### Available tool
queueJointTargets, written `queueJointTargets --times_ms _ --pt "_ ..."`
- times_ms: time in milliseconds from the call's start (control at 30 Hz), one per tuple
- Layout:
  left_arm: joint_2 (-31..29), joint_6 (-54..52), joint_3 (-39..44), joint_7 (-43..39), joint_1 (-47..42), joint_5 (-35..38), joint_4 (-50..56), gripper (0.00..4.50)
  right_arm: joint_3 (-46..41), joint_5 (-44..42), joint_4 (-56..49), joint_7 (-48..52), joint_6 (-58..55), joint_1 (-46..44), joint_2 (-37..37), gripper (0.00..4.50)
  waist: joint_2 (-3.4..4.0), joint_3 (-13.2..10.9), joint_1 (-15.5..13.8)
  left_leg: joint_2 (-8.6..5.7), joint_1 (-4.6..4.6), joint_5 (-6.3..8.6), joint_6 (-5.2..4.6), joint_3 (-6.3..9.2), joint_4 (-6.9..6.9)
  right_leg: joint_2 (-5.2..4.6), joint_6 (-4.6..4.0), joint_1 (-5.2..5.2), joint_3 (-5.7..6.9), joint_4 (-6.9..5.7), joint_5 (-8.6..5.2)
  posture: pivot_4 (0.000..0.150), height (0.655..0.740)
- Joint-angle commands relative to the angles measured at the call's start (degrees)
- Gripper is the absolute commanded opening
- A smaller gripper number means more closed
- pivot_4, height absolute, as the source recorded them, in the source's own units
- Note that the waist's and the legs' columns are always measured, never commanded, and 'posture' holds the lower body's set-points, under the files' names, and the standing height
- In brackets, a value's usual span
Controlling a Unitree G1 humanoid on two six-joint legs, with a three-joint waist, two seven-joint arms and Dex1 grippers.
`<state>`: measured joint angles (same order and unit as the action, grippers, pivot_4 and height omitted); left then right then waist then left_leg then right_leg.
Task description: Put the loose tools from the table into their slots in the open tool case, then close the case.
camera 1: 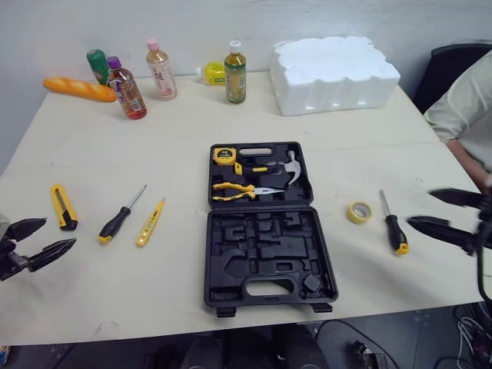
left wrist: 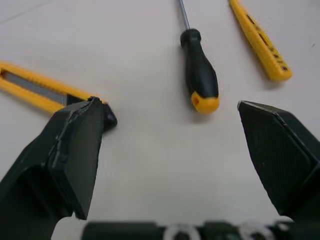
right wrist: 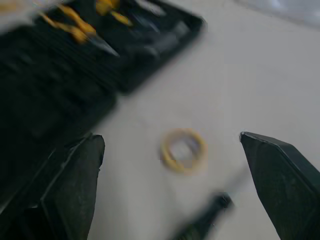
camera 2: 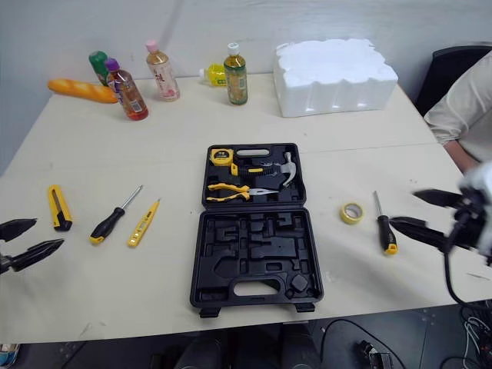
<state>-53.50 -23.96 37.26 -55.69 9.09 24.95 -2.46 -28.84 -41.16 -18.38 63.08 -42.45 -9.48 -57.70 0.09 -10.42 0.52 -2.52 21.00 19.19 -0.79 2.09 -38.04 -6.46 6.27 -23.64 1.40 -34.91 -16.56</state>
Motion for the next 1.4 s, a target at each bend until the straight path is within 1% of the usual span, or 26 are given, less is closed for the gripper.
queueJointTargets --times_ms 33,100,200,333,400,467,500,567,600,667,700,800,900,933,967,1000,1033,1100,1200,1267,1333,1400 --pt "1.0 -4.1 -6.3 5.9 -3.2 -2.3 4.4 4.47 9.9 -8.8 -9.5 -3.2 -3.9 -12.1 3.1 4.50 -0.01 0.0 -0.3 0.01 0.00 0.00 0.00 0.02 0.00 0.02 0.00 -0.03 0.01 -0.06 0.00 0.150 0.7400" --pt "1.7 -5.9 -9.5 8.8 -6.5 -3.4 3.7 4.47 15.7 -9.9 -10.9 -4.7 -4.5 -18.9 6.4 4.50 -0.15 -0.1 -0.6 0.08 0.04 -0.08 0.18 0.07 -0.01 0.15 -0.02 -0.09 0.06 -0.08 -0.01 0.150 0.7400" --pt "2.2 -7.2 -12.3 11.0 -9.8 -4.6 2.1 4.47 21.2 -9.9 -10.4 -6.5 -5.1 -25.3 10.3 4.50 -0.27 0.0 -0.9 0.04 0.25 -0.10 0.21 0.26 -0.03 0.15 -0.03 -0.16 0.19 -0.07 -0.01 0.150 0.7400" --pt "2.6 -7.2 -15.4 12.3 -13.0 -6.2 -0.6 4.47 26.5 -8.4 -9.0 -7.0 -4.3 -29.8 14.3 4.50 -0.32 0.0 -0.6 -0.02 0.33 -0.09 0.13 0.22 -0.09 0.12 0.00 -0.16 0.18 -0.15 0.00 0.150 0.7400" --pt "3.1 -2.6 -18.3 12.2 -14.2 -8.8 -3.3 4.47 29.7 -6.8 -7.9 -7.3 -3.1 -32.1 17.3 4.50 -0.32 0.0 -0.5 -0.03 0.31 -0.07 0.11 0.21 -0.08 0.12 0.00 -0.16 0.19 -0.14 0.00 0.150 0.7400" --pt "4.0 -1.7 -19.9 11.5 -13.4 -9.3 -3.9 3.92 31.1 -5.4 -6.6 -7.7 -2.2 -33.7 19.2 4.50 -0.32 0.0 -0.4 -0.02 0.32 -0.07 0.11 0.21 -0.07 0.13 0.00 -0.21 0.24 -0.17 0.00 0.150 0.7400" --pt "4.2 -1.7 -20.3 11.5 -13.2 -9.6 -4.1 3.74 31.3 -5.0 -6.3 -7.8 -2.0 -34.0 19.5 4.50 -0.32 0.0 -0.4 -0.02 0.33 -0.07 0.12 0.19 -0.07 0.14 0.00 -0.23 0.23 -0.19 0.00 0.150 0.7400" --pt "4.1 -0.7 -21.0 11.9 -12.7 -10.7 -4.8 2.73 31.1 -5.1 -5.8 -7.6 -2.0 -34.4 20.1 4.50 -0.32 0.0 -0.4 -0.02 0.31 -0.08 0.12 0.16 -0.07 0.12 0.00 -0.23 0.22 -0.21 0.00 0.150 0.7400" --pt "4.1 -0.3 -21.2 12.0 -12.6 -10.9 -5.0 2.42 31.0 -5.2 -5.7 -7.5 -2.1 -34.5 20.2 4.50 -0.32 0.0 -0.4 -0.02 0.31 -0.08 0.13 0.16 -0.08 0.12 0.00 -0.22 0.22 -0.22 0.00 0.150 0.7400" --pt "3.3 -0.6 -20.4 12.6 -13.1 -10.7 -4.1 1.50 31.0 -4.8 -5.6 -6.7 -1.9 -34.1 19.5 4.50 -0.32 0.0 -0.4 -0.01 0.28 -0.13 0.16 0.16 -0.09 0.13 0.00 -0.19 0.21 -0.21 0.00 0.150 0.7400" --pt "2.8 -0.7 -20.1 12.9 -13.3 -10.8 -3.5 1.16 31.0 -4.5 -5.6 -6.5 -1.8 -33.9 19.1 4.50 -0.32 0.0 -0.4 0.00 0.26 -0.15 0.19 0.17 -0.09 0.13 -0.01 -0.19 0.22 -0.19 0.00 0.150 0.7400" --pt "0.6 -3.0 -18.6 13.0 -15.9 -9.7 2.0 1.12 30.4 -4.4 -5.7 -6.6 -1.9 -33.3 18.4 4.50 -0.33 0.0 -0.4 0.03 0.22 -0.17 0.23 0.18 -0.07 0.14 -0.05 -0.21 0.21 -0.19 -0.02 0.150 0.7400" --pt "-2.0 -6.9 -19.2 8.1 -20.0 -4.5 10.6 1.12 28.7 -4.9 -6.7 -7.7 -2.3 -31.6 17.5 4.50 -0.35 0.0 -0.5 0.04 0.28 -0.17 0.24 0.19 -0.06 0.14 -0.06 -0.26 0.22 -0.23 -0.03 0.150 0.7400" --pt "-3.3 -8.0 -21.0 5.2 -22.4 -2.9 13.7 1.12 27.2 -5.2 -7.7 -7.9 -2.5 -29.5 16.3 4.50 -0.37 0.0 -0.7 0.04 0.33 -0.17 0.24 0.21 -0.06 0.13 -0.06 -0.27 0.22 -0.38 -0.03 0.150 0.7400" --pt "-4.5 -8.7 -24.2 2.7 -25.4 -2.4 16.3 1.12 25.0 -5.7 -9.5 -7.7 -3.1 -25.9 14.3 4.50 -0.45 0.1 -1.5 0.01 0.36 -0.17 0.23 0.28 -0.10 0.11 -0.06 -0.28 0.23 -0.40 -0.03 0.150 0.7400" --pt "-5.4 -9.3 -26.4 1.0 -27.4 -2.2 18.0 1.12 23.4 -6.1 -11.0 -7.8 -3.5 -23.4 12.8 4.50 -0.46 0.1 -1.7 -0.04 0.46 -0.16 0.22 0.47 -0.14 0.09 -0.06 -0.26 0.30 -0.32 -0.03 0.150 0.7400" --pt "-5.7 -8.8 -29.4 0.3 -29.6 -3.5 19.2 1.12 21.6 -6.7 -12.5 -7.9 -4.1 -20.5 11.0 4.50 -0.44 0.1 -1.9 -0.04 0.45 -0.15 0.19 0.46 -0.16 0.09 -0.05 -0.25 0.29 -0.29 -0.02 0.150 0.7400" --pt "-4.6 -9.2 -34.5 -1.2 -33.1 -3.8 21.5 1.12 17.7 -8.3 -15.1 -8.5 -5.4 -15.5 8.6 4.50 -0.29 0.1 -2.0 -0.19 0.44 -0.09 0.05 0.42 -0.12 0.02 -0.02 -0.17 0.25 -0.17 -0.01 0.150 0.7400" --pt "-2.8 -7.3 -42.1 -7.1 -38.4 -3.9 22.9 1.12 11.6 -10.3 -18.7 -10.8 -7.2 -8.0 5.9 4.50 -0.33 0.1 -1.7 -0.21 0.45 -0.02 -0.07 0.29 -0.12 0.04 0.00 -0.18 0.26 -0.14 0.01 0.150 0.7400" --pt "0.5 -7.0 -46.9 -8.4 -43.8 -5.6 19.8 1.12 8.6 -10.2 -21.0 -11.7 -7.5 -3.1 4.7 4.50 -0.42 0.0 -1.8 -0.12 0.46 -0.02 -0.07 0.14 -0.12 0.14 0.00 -0.19 0.28 -0.07 0.01 0.150 0.7400" --pt "3.2 -7.6 -49.7 -8.3 -47.5 -7.4 16.6 1.12 7.1 -10.1 -22.5 -12.7 -7.4 -0.1 4.2 4.50 -0.47 0.0 -1.9 -0.03 0.46 -0.07 0.00 0.11 -0.23 0.29 0.02 -0.13 0.38 -0.06 0.01 0.150 0.7400" --pt "7.3 -6.6 -53.0 -6.5 -51.7 -10.9 11.8 1.12 6.1 -10.0 -24.5 -14.4 -7.6 3.0 4.1 4.50 -0.48 0.0 -1.9 0.04 0.31 -0.17 0.02 -0.10 -0.24 0.70 0.12 -0.08 0.43 -0.11 0.07 0.150 0.7400"
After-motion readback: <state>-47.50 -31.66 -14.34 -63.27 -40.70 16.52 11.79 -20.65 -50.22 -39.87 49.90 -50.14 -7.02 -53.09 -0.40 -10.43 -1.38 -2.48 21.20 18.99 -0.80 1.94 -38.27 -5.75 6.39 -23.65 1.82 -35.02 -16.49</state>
